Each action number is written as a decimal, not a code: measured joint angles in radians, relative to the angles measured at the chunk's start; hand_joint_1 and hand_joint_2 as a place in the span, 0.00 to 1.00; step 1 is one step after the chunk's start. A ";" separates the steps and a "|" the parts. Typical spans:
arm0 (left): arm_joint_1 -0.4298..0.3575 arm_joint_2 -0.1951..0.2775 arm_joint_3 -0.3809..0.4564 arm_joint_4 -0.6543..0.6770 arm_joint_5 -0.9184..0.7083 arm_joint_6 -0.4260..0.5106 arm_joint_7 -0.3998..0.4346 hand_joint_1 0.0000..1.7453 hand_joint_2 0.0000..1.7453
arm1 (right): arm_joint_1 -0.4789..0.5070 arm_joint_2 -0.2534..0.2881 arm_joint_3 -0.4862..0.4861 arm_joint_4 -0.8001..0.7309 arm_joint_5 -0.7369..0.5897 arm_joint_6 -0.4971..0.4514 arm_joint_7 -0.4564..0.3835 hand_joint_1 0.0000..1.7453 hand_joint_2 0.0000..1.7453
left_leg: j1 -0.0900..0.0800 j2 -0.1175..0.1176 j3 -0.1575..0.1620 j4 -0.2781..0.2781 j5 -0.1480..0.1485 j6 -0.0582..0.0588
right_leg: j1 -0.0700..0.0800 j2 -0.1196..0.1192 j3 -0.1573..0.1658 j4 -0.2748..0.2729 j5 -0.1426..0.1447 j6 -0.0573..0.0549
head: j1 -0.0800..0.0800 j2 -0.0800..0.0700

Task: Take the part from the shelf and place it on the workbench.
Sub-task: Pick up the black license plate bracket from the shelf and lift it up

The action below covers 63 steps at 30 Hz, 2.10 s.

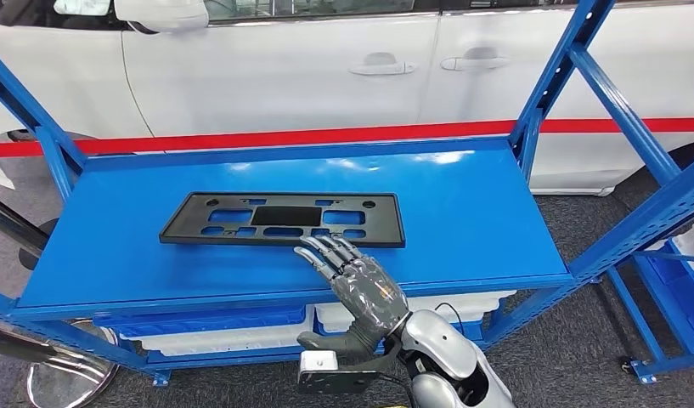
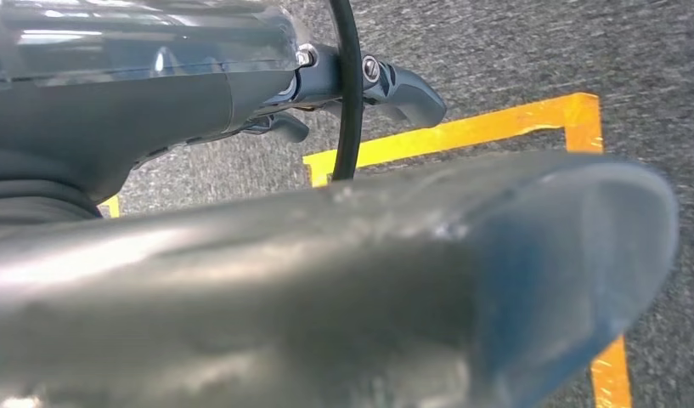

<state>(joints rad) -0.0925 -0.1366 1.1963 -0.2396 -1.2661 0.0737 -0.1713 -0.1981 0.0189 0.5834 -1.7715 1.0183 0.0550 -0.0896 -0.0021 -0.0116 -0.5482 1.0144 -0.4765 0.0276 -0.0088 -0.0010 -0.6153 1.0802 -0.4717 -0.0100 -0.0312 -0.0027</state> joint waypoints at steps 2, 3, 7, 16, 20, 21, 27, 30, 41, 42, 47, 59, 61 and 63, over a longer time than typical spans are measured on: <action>0.000 -0.001 0.000 0.000 0.000 0.000 0.000 0.00 0.00 | -0.015 0.009 0.008 0.013 -0.006 0.003 0.001 0.00 0.00 | -0.002 0.001 -0.002 0.003 -0.006 -0.010 | 0.005 0.002 0.015 -0.040 0.001 -0.006 | 0.000 0.000; -0.001 -0.002 0.000 0.000 0.000 0.000 0.000 0.00 0.00 | -0.021 0.014 0.013 0.021 -0.010 0.005 0.002 0.00 0.00 | -0.001 0.002 -0.002 0.003 -0.007 -0.015 | 0.004 0.003 0.016 -0.045 0.000 -0.008 | 0.000 0.000; -0.002 -0.002 0.000 -0.001 0.000 0.000 0.000 0.00 0.00 | -0.055 0.042 0.042 0.058 -0.025 0.014 0.007 0.00 0.00 | 0.005 0.005 -0.034 0.083 -0.057 -0.041 | -0.005 0.002 0.029 -0.060 0.002 -0.023 | 0.000 0.000; -0.002 -0.003 0.002 -0.004 0.000 -0.003 0.000 0.00 0.00 | -0.112 0.098 0.098 0.135 -0.051 0.018 0.018 0.00 0.00 | 0.022 0.007 -0.039 0.022 0.026 -0.056 | -0.004 0.002 0.051 -0.054 -0.020 -0.013 | 0.000 0.000; 0.000 -0.004 0.003 -0.004 0.000 -0.003 0.000 0.00 0.00 | -0.127 0.107 0.106 0.151 -0.056 0.019 0.018 0.00 0.00 | 0.019 0.002 -0.033 0.001 0.028 -0.049 | 0.002 0.002 0.052 -0.058 -0.019 -0.024 | 0.000 0.000; 0.000 -0.004 0.003 -0.004 0.000 -0.003 0.000 0.00 0.00 | -0.132 0.109 0.108 0.156 -0.060 0.021 0.018 0.00 0.00 | 0.018 0.002 -0.033 0.000 0.028 -0.047 | 0.001 0.002 0.053 -0.060 -0.019 -0.023 | 0.000 0.000; -0.004 -0.004 0.006 -0.007 0.000 -0.009 0.000 0.00 0.00 | -0.173 0.145 0.129 0.199 -0.088 0.033 0.020 0.00 0.00 | 0.012 0.003 -0.033 0.001 0.026 -0.036 | -0.004 0.002 0.056 -0.069 -0.015 -0.008 | 0.000 0.000; -0.003 -0.004 0.007 -0.007 0.000 -0.010 0.000 0.00 0.00 | -0.182 0.156 0.135 0.212 -0.094 0.032 0.023 0.00 0.00 | 0.011 0.002 -0.034 0.002 0.026 -0.035 | -0.005 0.002 0.056 -0.070 -0.013 -0.002 | 0.000 0.000; -0.003 -0.004 0.008 -0.007 0.000 -0.002 0.000 0.00 0.00 | -0.186 0.160 0.137 0.231 -0.104 0.031 0.027 0.00 0.00 | 0.012 0.003 -0.033 0.001 0.027 -0.035 | -0.004 0.002 0.055 -0.069 -0.013 0.001 | 0.000 0.000; -0.003 -0.004 0.008 -0.007 0.000 -0.002 0.000 0.00 0.00 | -0.186 0.160 0.137 0.231 -0.104 0.031 0.027 0.00 0.00 | 0.013 0.003 -0.033 0.001 0.027 -0.035 | -0.004 0.002 0.055 -0.069 -0.013 0.001 | 0.000 0.000; -0.003 -0.004 0.008 -0.007 0.000 -0.002 0.000 0.00 0.00 | -0.187 0.160 0.137 0.235 -0.104 0.031 0.027 0.00 0.00 | 0.013 0.003 -0.033 0.001 0.027 -0.036 | -0.004 0.002 0.054 -0.067 -0.013 0.001 | 0.000 0.000; -0.003 -0.004 0.008 -0.007 -0.005 -0.003 -0.001 0.00 0.00 | -0.204 0.164 0.137 0.253 -0.105 0.026 0.033 0.00 0.00 | 0.012 0.003 -0.033 0.003 0.027 -0.034 | -0.004 0.002 0.054 -0.068 -0.012 0.003 | 0.000 0.000; -0.003 -0.004 0.008 -0.007 -0.006 -0.003 -0.001 0.00 0.00 | -0.206 0.167 0.137 0.258 -0.105 0.026 0.033 0.00 0.00 | 0.010 0.003 -0.035 0.007 0.025 -0.028 | -0.007 0.002 0.054 -0.069 -0.011 0.008 | 0.000 0.000; -0.003 -0.003 0.008 -0.007 -0.008 -0.003 -0.001 0.00 0.00 | -0.208 0.171 0.137 0.263 -0.105 0.026 0.034 0.00 0.00 | 0.009 0.003 -0.035 0.006 0.025 -0.021 | -0.009 0.002 0.056 -0.073 -0.009 0.015 | 0.000 0.000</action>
<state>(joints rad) -0.0952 -0.1400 1.2041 -0.2464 -1.2739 0.0706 -0.1719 -0.4057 0.1894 0.7202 -1.5084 0.9136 0.0812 -0.0560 0.0064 -0.0086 -0.5830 1.0200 -0.4511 0.0067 -0.0178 0.0005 -0.5594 1.0068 -0.4809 0.0054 -0.0313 -0.0027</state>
